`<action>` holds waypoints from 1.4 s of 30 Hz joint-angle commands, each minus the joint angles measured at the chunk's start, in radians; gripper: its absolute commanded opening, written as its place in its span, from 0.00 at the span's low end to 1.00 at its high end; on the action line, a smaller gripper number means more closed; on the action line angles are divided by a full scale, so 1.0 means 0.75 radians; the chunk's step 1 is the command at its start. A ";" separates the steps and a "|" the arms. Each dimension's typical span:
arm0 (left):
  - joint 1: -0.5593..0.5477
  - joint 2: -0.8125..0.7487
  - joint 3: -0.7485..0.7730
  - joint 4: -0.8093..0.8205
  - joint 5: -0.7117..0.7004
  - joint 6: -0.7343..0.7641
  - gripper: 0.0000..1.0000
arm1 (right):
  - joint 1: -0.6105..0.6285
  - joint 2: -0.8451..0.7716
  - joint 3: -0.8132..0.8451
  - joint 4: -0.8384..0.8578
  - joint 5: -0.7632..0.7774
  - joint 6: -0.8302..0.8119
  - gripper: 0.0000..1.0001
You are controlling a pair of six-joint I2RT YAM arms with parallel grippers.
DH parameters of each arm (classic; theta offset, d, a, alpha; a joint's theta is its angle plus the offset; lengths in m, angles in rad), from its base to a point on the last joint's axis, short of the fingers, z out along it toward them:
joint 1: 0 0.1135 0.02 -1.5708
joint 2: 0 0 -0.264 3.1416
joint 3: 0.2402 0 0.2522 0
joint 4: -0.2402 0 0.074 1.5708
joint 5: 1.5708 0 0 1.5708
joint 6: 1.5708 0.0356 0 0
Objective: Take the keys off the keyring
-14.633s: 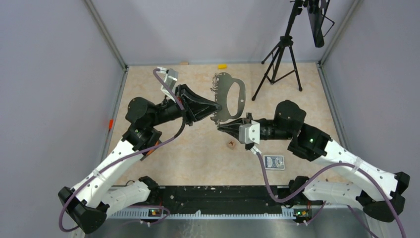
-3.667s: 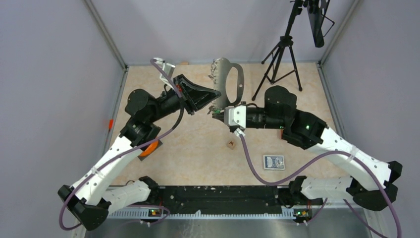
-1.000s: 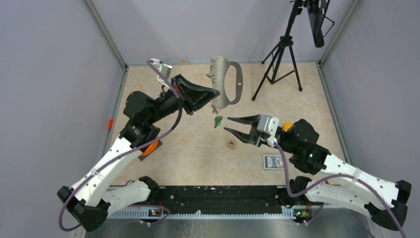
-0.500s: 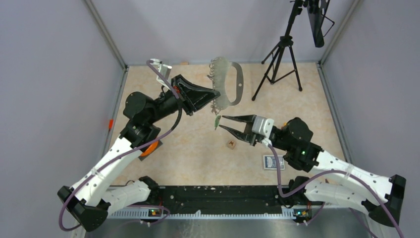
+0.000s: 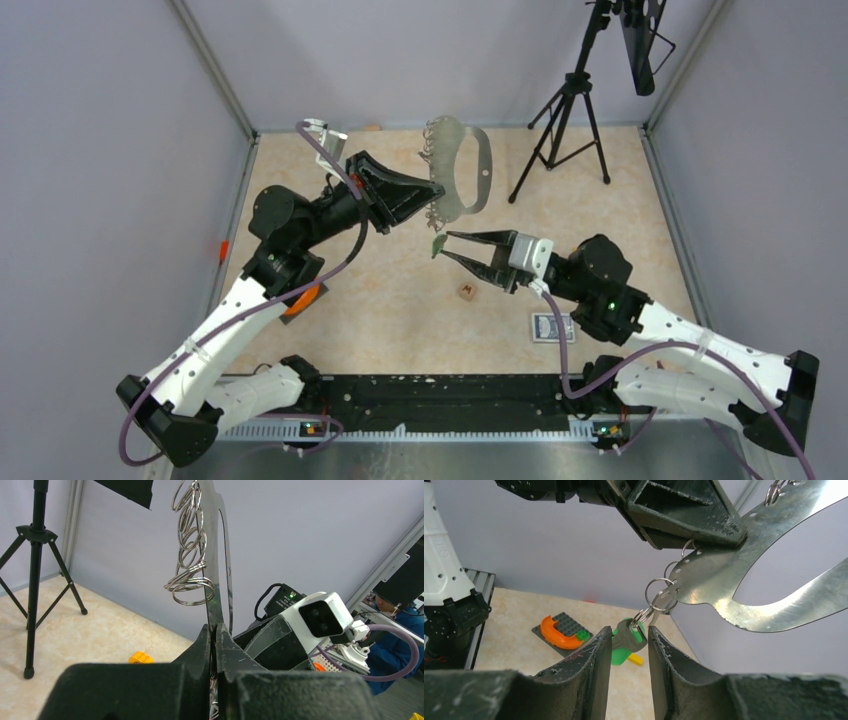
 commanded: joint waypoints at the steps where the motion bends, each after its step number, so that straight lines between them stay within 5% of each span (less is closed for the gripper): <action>1: -0.004 -0.011 0.002 0.093 0.016 -0.018 0.00 | -0.003 0.006 0.074 0.065 -0.031 -0.008 0.32; 42: -0.004 -0.022 -0.022 0.113 0.021 -0.027 0.00 | -0.003 0.053 0.100 0.043 -0.047 -0.030 0.18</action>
